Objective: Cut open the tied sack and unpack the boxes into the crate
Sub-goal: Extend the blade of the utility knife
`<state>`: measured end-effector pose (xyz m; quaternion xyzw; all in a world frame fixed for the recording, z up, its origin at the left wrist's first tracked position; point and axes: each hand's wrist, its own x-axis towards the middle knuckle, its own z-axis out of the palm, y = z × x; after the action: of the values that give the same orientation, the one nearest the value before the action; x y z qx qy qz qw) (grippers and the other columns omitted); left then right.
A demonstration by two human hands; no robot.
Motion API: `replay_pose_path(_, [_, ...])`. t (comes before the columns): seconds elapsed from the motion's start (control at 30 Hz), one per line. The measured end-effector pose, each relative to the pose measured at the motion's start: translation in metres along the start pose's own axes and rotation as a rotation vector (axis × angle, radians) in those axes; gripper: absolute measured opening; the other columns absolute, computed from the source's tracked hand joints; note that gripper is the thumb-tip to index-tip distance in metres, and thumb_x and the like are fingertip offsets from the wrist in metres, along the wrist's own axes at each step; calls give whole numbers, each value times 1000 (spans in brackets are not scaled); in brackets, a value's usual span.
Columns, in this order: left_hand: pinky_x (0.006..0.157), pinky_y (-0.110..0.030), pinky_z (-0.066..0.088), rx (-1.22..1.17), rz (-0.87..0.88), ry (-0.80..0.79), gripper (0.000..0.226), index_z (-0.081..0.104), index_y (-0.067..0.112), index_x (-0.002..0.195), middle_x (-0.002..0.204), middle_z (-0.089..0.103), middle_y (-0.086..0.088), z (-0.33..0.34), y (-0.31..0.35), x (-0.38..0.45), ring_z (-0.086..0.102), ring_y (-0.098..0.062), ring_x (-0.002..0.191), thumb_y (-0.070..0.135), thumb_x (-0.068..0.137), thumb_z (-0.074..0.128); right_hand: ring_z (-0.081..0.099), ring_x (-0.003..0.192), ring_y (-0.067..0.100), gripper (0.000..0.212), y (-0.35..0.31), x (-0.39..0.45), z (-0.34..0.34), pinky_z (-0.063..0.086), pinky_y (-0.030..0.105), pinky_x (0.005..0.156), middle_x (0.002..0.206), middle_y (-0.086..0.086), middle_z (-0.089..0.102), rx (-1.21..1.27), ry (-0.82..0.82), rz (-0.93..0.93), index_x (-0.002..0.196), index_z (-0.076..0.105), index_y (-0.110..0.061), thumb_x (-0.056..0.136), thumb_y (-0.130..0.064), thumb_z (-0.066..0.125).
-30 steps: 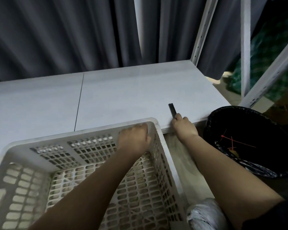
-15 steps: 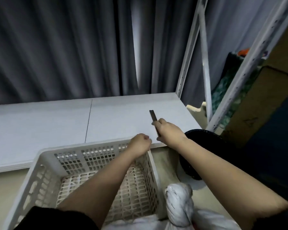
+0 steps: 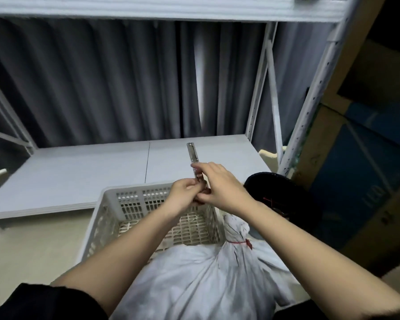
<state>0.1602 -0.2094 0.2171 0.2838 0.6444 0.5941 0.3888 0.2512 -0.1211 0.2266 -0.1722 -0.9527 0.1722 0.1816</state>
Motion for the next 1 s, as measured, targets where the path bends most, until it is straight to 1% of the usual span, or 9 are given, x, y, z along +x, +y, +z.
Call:
replay_pose_path(0.13, [54, -14, 55, -90, -1, -49, 19, 58, 8, 81, 73, 63, -9, -13, 0, -27, 65, -3, 49, 6, 97, 49, 53, 105, 16, 63, -19, -19, 12, 48, 33, 91, 133, 2, 43, 876, 173, 356, 139, 34, -14, 83, -10, 62])
replay_pose_path(0.2, [55, -14, 55, -37, 7, -97, 15, 59, 7, 86, 72, 65, -8, -15, -7, -38, 65, -3, 51, 5, 97, 49, 57, 86, 15, 40, -29, -21, 19, 48, 31, 73, 125, 13, 54, 1234, 120, 520, 133, 39, -11, 95, -8, 50])
replay_pose_path(0.27, [56, -15, 56, -2, 5, -139, 14, 60, 6, 86, 67, 67, -3, -16, -16, -47, 65, -5, 53, 5, 96, 50, 60, 76, 17, 24, -31, -23, 30, 42, 28, 63, 108, 14, 67, 1393, 31, 529, 123, 47, -9, 100, -12, 41])
replay_pose_path(0.43, [60, -17, 57, -73, -12, -166, 15, 64, 5, 86, 68, 70, -2, -28, -34, -50, 67, -7, 61, 6, 94, 53, 68, 75, 14, 22, -21, -28, 47, 49, 23, 63, 96, 1, 74, 1438, -51, 411, 119, 51, -12, 99, -15, 44])
replay_pose_path(0.5, [61, -16, 56, -131, -22, -172, 16, 65, 5, 86, 69, 70, -1, -34, -37, -50, 67, -6, 63, 5, 94, 52, 61, 72, 19, 27, -23, -27, 49, 45, 22, 59, 100, 1, 74, 1466, -93, 377, 121, 47, -14, 95, -13, 50])
replay_pose_path(0.6, [62, -16, 57, -161, -30, -200, 17, 66, 6, 87, 75, 73, -3, -40, -33, -50, 70, -7, 67, 5, 94, 51, 50, 88, 33, 38, -24, -25, 53, 44, 32, 69, 100, 3, 74, 1468, -132, 322, 121, 47, -13, 85, -18, 60])
replay_pose_path(0.7, [60, -18, 57, -161, 0, -225, 17, 66, 8, 92, 78, 75, -6, -40, -29, -52, 73, -12, 70, 6, 95, 49, 68, 82, 19, 14, -27, -26, 49, 55, 26, 72, 88, 2, 75, 1441, -64, 300, 109, 54, -10, 95, -10, 49])
replay_pose_path(0.9, [49, -18, 54, -119, 45, -132, 26, 60, 2, 80, 57, 69, -5, -25, -36, -59, 66, -12, 48, 11, 98, 44, 50, 66, 26, 20, -36, -28, 55, 39, 28, 56, 71, 0, 68, 1421, 39, 400, 95, 61, -14, 86, -31, 55])
replay_pose_path(1.0, [49, -18, 55, -139, 39, -80, 21, 61, 3, 86, 59, 68, -4, -20, -43, -60, 66, -11, 50, 10, 98, 46, 61, 67, 22, 18, -40, -30, 57, 46, 30, 62, 65, 1, 67, 1435, 53, 451, 90, 58, -12, 98, -22, 45])
